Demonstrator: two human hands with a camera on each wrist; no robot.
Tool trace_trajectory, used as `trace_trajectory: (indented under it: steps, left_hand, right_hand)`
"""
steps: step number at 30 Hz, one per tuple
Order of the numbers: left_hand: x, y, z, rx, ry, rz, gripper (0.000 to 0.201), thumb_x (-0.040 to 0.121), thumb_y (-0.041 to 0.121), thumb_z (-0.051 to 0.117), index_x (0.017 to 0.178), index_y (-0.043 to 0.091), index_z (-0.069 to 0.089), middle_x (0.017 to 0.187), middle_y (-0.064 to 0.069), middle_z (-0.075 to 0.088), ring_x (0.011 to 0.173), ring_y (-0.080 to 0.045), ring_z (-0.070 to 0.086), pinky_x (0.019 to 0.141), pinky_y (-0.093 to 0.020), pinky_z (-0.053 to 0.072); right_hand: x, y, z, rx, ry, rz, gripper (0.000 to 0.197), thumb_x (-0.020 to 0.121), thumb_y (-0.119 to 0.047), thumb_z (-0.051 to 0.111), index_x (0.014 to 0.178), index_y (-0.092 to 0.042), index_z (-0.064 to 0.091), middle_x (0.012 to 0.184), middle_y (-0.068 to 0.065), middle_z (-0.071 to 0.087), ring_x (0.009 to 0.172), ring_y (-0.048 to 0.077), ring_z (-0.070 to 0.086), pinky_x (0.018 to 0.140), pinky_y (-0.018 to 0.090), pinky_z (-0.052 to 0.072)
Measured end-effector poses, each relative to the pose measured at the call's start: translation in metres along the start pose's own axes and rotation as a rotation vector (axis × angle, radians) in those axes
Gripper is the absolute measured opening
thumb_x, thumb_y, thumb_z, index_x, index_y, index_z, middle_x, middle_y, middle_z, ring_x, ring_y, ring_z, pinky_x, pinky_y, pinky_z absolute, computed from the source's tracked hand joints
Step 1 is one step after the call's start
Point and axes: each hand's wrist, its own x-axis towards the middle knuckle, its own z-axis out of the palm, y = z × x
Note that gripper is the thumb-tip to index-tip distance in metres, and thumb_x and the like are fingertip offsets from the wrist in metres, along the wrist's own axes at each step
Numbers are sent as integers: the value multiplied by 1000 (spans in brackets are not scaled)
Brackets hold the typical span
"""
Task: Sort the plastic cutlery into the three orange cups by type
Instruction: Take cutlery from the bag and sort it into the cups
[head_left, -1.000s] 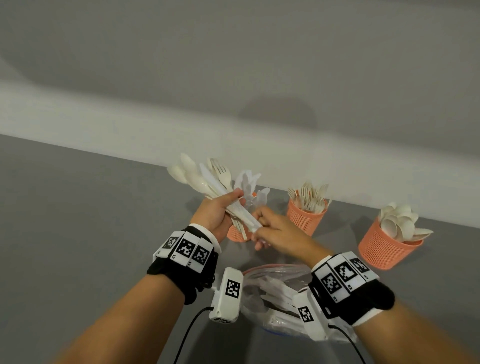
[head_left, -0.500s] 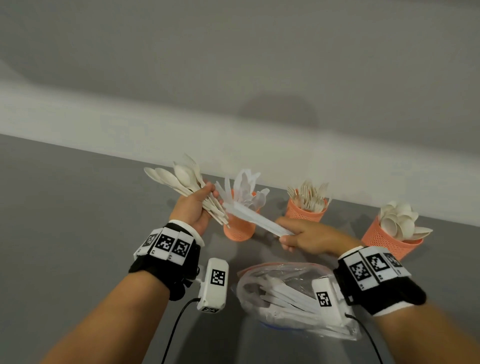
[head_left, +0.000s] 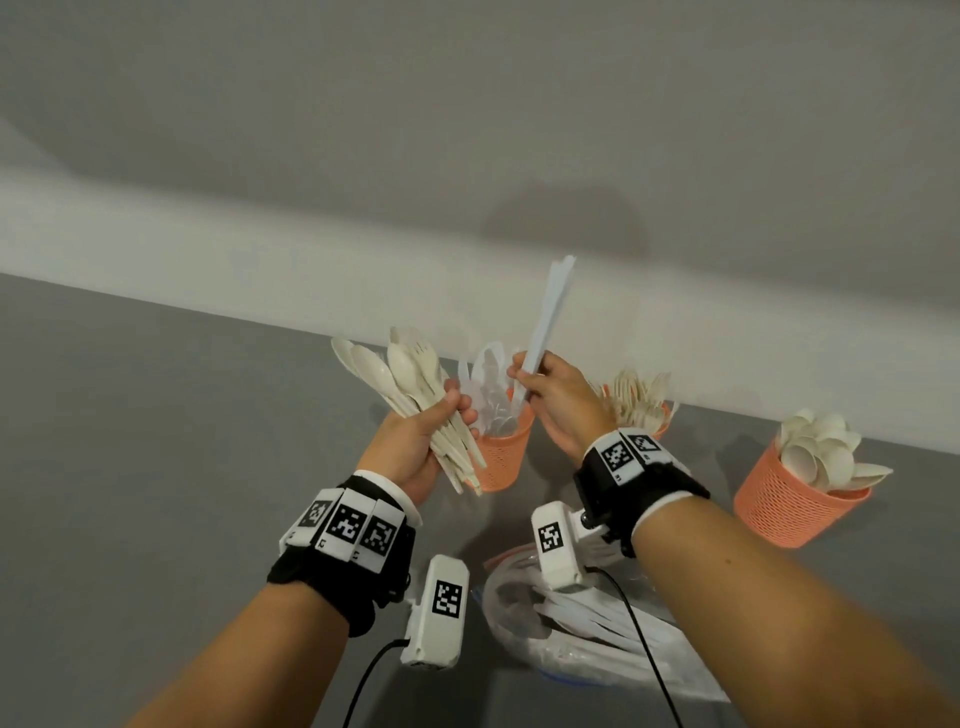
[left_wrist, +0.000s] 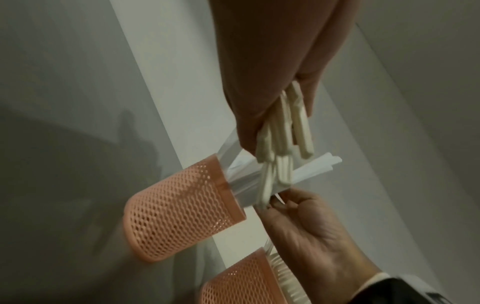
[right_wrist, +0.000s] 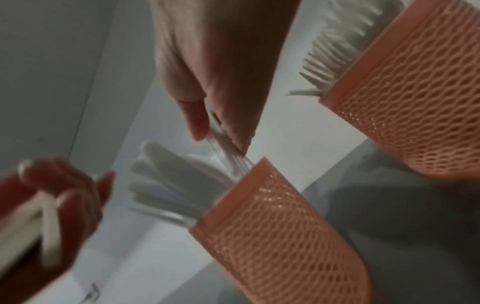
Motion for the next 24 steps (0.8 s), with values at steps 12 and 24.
trace_trajectory:
  steps: [12, 24]
  left_hand:
    - [-17, -3, 18, 229, -246, -41, 31, 94, 11, 43, 72, 13, 65, 66, 2, 66, 65, -8, 64, 66, -24, 53]
    - [-17, -2, 26, 321, -138, 57, 32, 80, -5, 58, 112, 0, 61, 100, -17, 69, 91, -29, 67, 80, -41, 56]
  right_hand:
    - [-3, 12, -6, -673, 69, -159, 17, 89, -1, 51, 96, -6, 66, 104, 8, 64, 94, 15, 57, 85, 25, 44]
    - [-52, -25, 32, -752, -96, -279, 21, 82, -26, 67, 93, -9, 63, 82, 5, 61, 75, 17, 57, 69, 19, 48]
